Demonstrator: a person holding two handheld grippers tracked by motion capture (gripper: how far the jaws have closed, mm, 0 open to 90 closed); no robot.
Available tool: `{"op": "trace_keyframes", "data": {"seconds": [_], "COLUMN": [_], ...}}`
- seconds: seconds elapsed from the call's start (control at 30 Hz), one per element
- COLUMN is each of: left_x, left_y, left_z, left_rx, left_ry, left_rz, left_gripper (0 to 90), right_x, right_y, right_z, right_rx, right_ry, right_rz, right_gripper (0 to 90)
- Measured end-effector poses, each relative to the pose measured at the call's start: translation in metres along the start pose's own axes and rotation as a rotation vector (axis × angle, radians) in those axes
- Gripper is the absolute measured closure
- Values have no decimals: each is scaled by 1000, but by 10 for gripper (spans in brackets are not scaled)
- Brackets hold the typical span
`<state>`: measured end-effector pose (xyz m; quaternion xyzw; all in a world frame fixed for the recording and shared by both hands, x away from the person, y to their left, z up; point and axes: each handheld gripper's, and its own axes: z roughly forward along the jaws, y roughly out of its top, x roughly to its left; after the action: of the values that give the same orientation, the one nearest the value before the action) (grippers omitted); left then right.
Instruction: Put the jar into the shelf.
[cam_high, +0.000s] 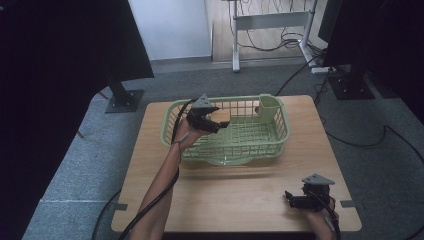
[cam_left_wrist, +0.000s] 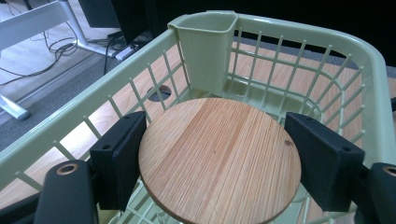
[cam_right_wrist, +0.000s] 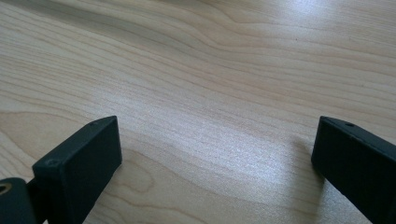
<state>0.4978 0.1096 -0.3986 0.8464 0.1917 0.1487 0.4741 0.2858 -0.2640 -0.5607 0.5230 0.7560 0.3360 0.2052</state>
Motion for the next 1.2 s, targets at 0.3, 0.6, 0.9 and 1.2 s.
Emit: {"op": "trace_keyframes", "data": {"seconds": [0.3, 0.6, 0.9, 1.2], "left_x": [0, 0, -2, -6], "left_y": [0, 0, 2, 1], "left_z": [0, -7, -13, -21], "left_rx": [18, -1, -20, -30], "left_ry": [29, 19, 13, 13], "left_rz": [-2, -12, -5, 2], "left_gripper": [142, 88, 88, 89], "right_x": [0, 0, 1, 1], "right_y": [0, 0, 0, 0], "right_z": [0, 0, 0, 0], "right_rx": [1, 2, 3, 4], "right_ry": [-1, -3, -5, -7], "right_rz": [-1, -3, -5, -7], "right_gripper": [11, 11, 11, 11]}}
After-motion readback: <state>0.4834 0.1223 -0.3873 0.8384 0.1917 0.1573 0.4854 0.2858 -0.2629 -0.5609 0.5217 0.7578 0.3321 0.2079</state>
